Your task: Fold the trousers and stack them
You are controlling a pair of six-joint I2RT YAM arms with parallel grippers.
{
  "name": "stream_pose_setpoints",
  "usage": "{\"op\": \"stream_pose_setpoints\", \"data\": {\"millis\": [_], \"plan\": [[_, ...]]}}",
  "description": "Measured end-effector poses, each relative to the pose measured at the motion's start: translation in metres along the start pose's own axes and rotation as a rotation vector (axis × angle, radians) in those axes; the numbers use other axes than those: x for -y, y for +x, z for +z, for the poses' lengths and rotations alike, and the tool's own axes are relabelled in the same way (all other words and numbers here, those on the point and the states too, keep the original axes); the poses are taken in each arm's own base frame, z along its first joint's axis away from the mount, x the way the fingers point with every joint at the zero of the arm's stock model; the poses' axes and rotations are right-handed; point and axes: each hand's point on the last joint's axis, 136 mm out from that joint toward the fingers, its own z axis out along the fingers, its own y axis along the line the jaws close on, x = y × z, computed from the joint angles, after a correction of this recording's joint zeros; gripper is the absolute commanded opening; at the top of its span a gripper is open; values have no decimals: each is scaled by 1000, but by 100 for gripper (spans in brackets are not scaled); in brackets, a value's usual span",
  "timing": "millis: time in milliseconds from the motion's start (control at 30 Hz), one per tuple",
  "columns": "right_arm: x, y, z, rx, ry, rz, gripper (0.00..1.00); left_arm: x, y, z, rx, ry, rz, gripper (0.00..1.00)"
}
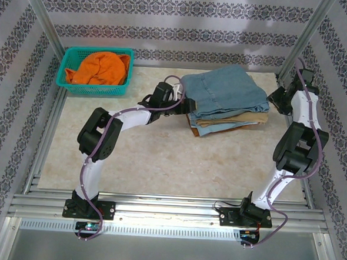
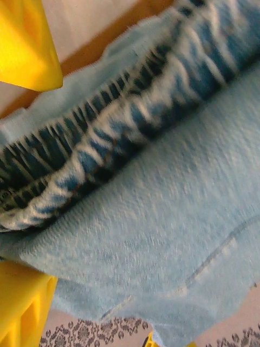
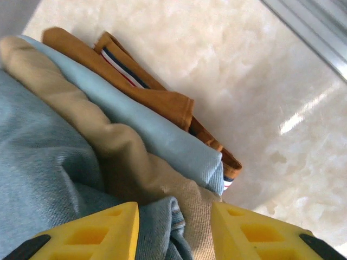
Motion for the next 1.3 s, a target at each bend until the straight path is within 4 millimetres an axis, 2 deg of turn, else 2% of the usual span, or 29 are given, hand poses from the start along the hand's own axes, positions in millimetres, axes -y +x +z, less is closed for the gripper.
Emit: {"op": "stream_pose_setpoints", "data": {"millis": [100,167,233,333,400,500,600,667,700,767,833,900,967,1033,1167,1300], "plan": [[4,7,5,-18,10,7,40,-13,18,-5,-31,-26,-20,79],[5,8,3,-13,11,9,42,-12,23,-16,-37,-35,-21,79],[4,9,-6,5,15,7,45,-4,21,-33,-29,-43,-7,80],[-7,12,-38,70,4,-19,47,25,3,-78,44,-36,41,84],[-25,19,-67,134,-30,-60,50,44,-12,-110,115,-25,70,84],[-70,57,-103,200,-98,-194,61,59,-20,-160,222,-31,99,86],[-138,133,-112,178,-181,-440,69,50,-4,-193,270,-75,91,86],[-176,190,-99,122,-203,-617,72,34,16,-206,266,-119,66,86],[-189,212,-89,94,-193,-689,73,25,26,-211,257,-144,49,86],[-209,246,-59,44,-138,-816,76,7,46,-225,240,-200,18,88],[-222,266,-26,4,-66,-909,77,-2,57,-242,247,-239,-3,89],[-228,277,6,-25,10,-978,80,-5,61,-263,284,-257,-16,89],[-225,284,36,-49,112,-1036,92,0,60,-284,335,-256,-17,89],[-217,288,54,-61,191,-1087,93,5,60,-298,374,-246,-14,90],[-210,291,63,-45,277,-1138,88,7,62,-311,405,-243,-22,90],[-202,283,66,-34,327,-1141,83,1,65,-304,380,-262,-36,90]]}}
